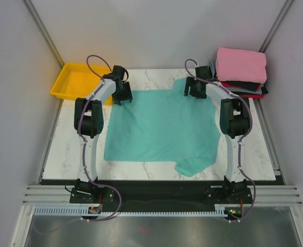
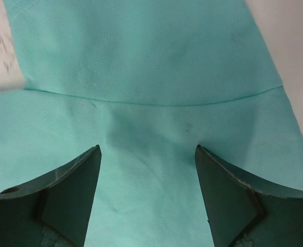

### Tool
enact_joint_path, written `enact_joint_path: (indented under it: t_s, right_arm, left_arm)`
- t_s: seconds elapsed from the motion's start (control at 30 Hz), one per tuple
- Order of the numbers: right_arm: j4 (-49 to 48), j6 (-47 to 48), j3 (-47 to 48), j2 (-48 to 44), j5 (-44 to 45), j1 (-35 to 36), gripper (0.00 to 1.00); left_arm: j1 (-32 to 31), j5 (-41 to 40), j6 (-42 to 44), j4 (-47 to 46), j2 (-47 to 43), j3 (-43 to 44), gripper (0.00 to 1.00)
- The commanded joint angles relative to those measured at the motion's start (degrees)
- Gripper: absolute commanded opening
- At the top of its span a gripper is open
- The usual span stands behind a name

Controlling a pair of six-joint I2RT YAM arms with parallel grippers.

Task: Fold and stack the t-shirts
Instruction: Flatten the tshirt out, then fold the tshirt

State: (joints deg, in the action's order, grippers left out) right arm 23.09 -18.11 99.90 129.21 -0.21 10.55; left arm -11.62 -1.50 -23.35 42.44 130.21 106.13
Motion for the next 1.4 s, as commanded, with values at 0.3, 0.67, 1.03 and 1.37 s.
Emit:
enact_joint_path:
  t_s: [0.3,0.67,1.03,1.37]
  right_arm:
    - [5.2,1.3,24.9,18.7,-9.7,-1.5,0.82]
    - [3.1,2.3,20.8,0.5,-14.9,-1.1,0.86]
    - [-1.1,-9.1,-33.0,-41.5,-4.4,-1.0,0.86]
    - [-1.7,-24.0,-69.0,-78.5,2.3,0.3,0.85]
  left_arm:
    - [-0.2,2.8,1.6,9.0,16.7,33.2,0.7]
    - [-1.7,6.0,2.0,8.3,-5.1,27.1,0.77]
    - [-0.6,-4.8,-1.2,3.8,-42.0,-21.2,0.73]
    - [5.4,-2.5,-11.9,-6.7,-58.4,-56.9,0.65]
